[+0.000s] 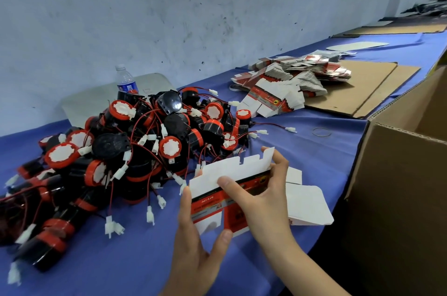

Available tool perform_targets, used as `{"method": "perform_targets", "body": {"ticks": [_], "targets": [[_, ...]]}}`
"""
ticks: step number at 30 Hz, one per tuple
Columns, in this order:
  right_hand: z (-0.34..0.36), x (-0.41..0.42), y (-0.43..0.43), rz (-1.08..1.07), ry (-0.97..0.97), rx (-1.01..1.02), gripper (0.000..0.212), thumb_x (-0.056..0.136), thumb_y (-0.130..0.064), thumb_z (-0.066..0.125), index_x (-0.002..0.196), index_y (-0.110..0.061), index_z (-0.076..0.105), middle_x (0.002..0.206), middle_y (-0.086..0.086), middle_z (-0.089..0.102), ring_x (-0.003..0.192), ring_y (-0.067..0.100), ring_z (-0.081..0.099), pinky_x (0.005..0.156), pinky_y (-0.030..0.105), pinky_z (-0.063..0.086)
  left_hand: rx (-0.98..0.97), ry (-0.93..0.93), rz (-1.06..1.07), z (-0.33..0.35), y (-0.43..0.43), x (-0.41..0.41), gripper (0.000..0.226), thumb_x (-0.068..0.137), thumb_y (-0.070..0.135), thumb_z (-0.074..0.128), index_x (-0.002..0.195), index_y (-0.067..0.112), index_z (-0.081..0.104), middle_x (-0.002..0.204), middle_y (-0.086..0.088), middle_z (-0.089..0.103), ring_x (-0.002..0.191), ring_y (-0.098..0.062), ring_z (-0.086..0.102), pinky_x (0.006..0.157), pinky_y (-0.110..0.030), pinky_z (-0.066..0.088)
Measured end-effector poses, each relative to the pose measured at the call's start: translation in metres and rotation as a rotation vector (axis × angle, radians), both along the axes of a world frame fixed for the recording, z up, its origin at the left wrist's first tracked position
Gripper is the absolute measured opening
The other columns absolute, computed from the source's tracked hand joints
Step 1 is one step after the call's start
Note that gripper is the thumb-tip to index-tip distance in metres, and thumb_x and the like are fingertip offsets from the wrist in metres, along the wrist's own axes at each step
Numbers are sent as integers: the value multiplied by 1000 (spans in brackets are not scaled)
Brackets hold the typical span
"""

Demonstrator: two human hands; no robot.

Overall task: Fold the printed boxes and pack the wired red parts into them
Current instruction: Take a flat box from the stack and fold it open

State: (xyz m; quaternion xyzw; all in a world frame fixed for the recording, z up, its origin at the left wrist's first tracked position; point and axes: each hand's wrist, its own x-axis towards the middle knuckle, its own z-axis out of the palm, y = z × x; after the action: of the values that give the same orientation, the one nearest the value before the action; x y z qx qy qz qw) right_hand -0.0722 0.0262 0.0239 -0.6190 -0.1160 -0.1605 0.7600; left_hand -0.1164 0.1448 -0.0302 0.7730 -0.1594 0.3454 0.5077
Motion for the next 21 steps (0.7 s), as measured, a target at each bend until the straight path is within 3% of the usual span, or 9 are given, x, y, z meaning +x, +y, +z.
{"method": "perform_targets", "body": {"ticks": [5, 10, 13, 15, 18, 21], "targets": [[0, -1, -1, -32, -16, -69, 59, 53, -51, 81, 97, -48, 42, 92, -18, 61, 85, 4, 64, 67, 19, 52, -12, -67, -48, 2, 0, 2, 72, 94, 55, 48, 149, 49, 2, 157, 25, 12, 139, -2, 30, 93, -6, 40], [5, 2, -2, 12, -4, -93, 70, 52, -54, 80, 108, -51, 37, 101, -16, 60, 95, 2, 63, 72, 13, 50, 107, -154, -76, 2, 0, 4, 71, 98, 50, 45, 152, 40, 0, 160, 12, 14, 141, -10, 31, 104, -12, 34], [7, 3, -3, 32, -3, -56, 65, 53, -51, 80, 103, -54, 38, 95, -20, 61, 90, -1, 64, 67, 9, 49, 114, -159, -81, 4, 1, 5, 71, 98, 50, 45, 152, 40, 0, 160, 10, 14, 141, -13, 30, 106, -13, 32], [6, 2, -3, 15, -4, -35, 63, 52, -51, 80, 100, -51, 40, 93, -16, 62, 86, 5, 65, 66, 16, 52, 109, -165, -88, 3, 2, 5, 71, 98, 48, 45, 152, 40, -1, 160, 11, 13, 142, -13, 28, 107, -14, 31], [2, 0, -2, -76, -22, 7, 62, 48, -52, 83, 93, -41, 41, 88, -9, 58, 84, 21, 64, 72, 42, 55, 130, -181, -95, 3, 1, 6, 72, 100, 45, 44, 152, 37, -5, 161, 11, 9, 144, -10, 25, 106, -12, 29], [1, -4, -1, -133, -99, -23, 60, 53, -49, 82, 95, -43, 40, 91, -15, 53, 88, 25, 62, 76, 44, 54, 163, -207, -108, 3, 1, 8, 73, 101, 43, 43, 152, 35, -9, 161, 12, 7, 144, -9, 23, 107, -11, 27]]}}
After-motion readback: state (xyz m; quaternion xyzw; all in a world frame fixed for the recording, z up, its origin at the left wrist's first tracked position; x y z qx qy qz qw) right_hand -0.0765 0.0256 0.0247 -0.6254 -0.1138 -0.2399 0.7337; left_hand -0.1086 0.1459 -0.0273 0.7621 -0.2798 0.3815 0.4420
